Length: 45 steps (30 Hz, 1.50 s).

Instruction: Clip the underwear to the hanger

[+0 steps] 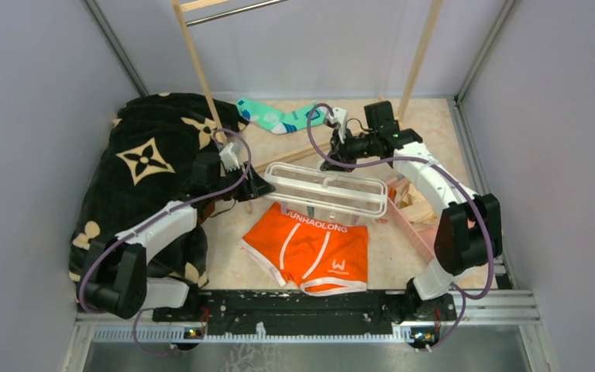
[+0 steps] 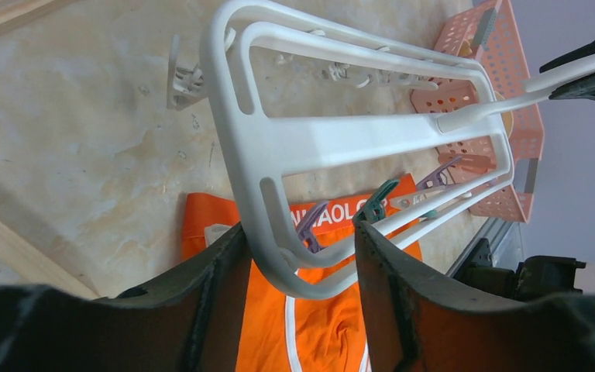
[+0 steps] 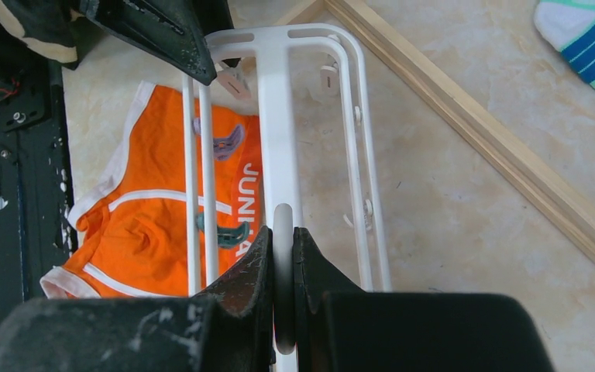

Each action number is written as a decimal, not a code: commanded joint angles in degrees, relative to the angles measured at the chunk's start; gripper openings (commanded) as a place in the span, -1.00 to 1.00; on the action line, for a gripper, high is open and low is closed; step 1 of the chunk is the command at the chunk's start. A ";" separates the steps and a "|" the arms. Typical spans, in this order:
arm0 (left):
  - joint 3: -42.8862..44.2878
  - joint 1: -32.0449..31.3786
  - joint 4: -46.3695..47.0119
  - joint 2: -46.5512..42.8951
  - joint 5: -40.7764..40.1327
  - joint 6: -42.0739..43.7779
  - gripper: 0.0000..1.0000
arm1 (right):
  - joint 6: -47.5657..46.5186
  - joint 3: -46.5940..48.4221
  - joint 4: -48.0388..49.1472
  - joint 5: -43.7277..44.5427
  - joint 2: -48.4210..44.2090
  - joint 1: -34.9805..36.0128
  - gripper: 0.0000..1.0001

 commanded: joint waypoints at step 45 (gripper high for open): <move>-2.23 2.90 -9.47 -8.77 -3.41 3.54 -1.00 | 10.00 8.36 9.32 13.79 7.53 7.06 -0.43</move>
